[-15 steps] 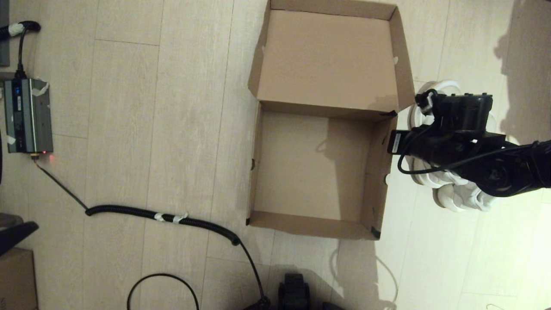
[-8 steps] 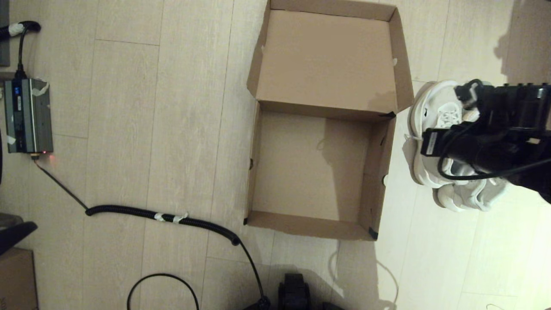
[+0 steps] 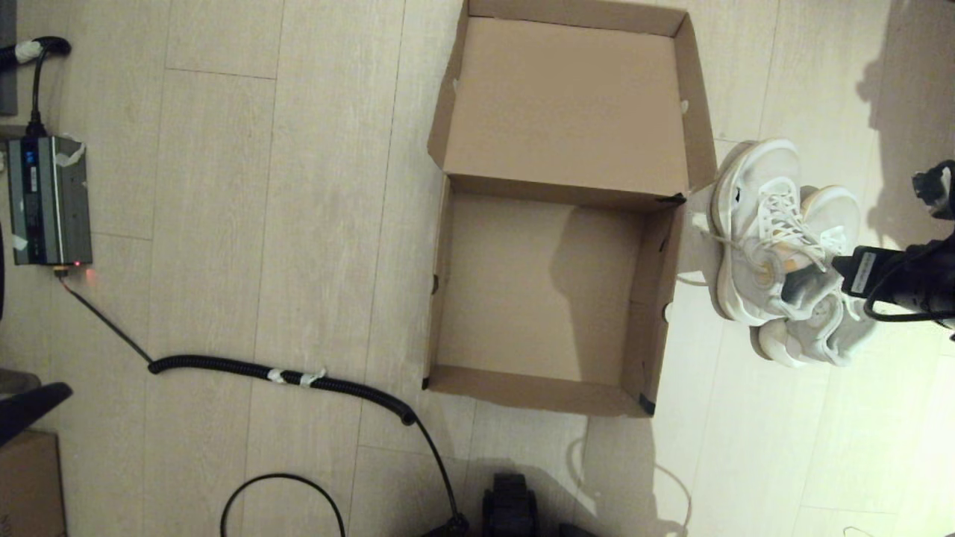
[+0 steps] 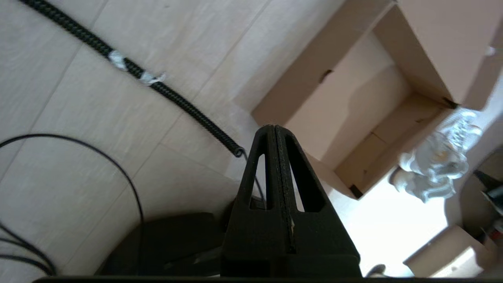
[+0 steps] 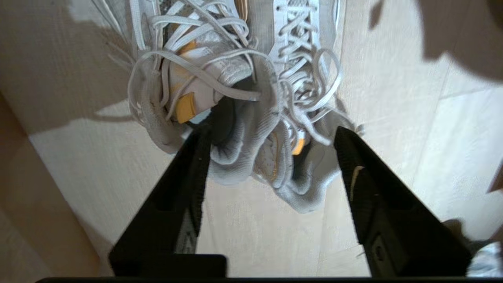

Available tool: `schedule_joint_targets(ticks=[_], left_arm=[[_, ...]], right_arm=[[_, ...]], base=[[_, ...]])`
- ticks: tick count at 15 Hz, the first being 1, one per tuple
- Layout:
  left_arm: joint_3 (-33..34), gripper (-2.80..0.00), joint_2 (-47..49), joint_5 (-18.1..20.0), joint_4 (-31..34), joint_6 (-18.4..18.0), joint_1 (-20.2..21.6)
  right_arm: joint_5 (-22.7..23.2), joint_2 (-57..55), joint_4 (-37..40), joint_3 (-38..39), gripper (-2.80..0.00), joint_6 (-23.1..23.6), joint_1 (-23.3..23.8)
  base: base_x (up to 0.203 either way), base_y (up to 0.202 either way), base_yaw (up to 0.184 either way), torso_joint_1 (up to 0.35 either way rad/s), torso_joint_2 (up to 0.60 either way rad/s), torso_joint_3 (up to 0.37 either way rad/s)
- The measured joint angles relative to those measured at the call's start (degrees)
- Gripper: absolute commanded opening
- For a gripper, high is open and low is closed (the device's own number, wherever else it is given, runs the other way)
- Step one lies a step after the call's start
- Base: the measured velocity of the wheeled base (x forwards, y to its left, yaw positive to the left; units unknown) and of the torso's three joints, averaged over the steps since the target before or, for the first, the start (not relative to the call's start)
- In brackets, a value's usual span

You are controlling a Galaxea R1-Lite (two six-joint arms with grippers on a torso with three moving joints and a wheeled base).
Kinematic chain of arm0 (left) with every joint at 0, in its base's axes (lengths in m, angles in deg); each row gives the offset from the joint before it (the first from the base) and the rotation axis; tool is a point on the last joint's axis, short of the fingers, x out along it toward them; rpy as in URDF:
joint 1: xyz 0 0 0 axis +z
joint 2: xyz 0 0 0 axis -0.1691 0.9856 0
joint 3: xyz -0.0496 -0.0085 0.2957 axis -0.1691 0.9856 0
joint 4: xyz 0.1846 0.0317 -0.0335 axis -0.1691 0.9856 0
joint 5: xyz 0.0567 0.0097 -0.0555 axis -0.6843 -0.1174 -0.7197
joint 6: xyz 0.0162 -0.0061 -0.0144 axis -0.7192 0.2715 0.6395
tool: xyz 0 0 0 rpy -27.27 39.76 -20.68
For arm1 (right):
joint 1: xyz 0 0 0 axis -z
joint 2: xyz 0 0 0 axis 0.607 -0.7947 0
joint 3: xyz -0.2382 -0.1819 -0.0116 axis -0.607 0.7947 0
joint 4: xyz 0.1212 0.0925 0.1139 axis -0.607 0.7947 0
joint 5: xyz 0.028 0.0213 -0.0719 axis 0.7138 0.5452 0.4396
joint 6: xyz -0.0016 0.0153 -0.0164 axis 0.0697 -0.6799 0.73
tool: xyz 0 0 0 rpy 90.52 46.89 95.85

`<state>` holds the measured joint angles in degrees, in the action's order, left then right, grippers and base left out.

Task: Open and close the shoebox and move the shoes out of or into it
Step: Put the shoes into the shoe box

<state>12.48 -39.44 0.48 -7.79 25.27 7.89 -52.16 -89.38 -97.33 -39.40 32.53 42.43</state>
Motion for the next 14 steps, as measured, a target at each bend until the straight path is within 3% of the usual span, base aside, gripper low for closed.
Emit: schedule_joint_targets(ticks=[4, 14], left_arm=[[1.56, -2.80, -0.76, 0.76, 0.02, 0.00, -0.05], [2.91, -2.80, -2.27, 0.60, 0.05, 0.00, 0.04]], right_arm=[[-1.31, -4.55, -0.09, -0.25, 0.00, -8.84, 0.67], [-2.79, -10.92, -8.19, 3.16, 0.00, -6.35, 2.29]], base=[[0.000, 0.000, 0.000, 0.000, 0.00, 0.000], [0.000, 0.000, 0.000, 0.000, 0.00, 0.000]])
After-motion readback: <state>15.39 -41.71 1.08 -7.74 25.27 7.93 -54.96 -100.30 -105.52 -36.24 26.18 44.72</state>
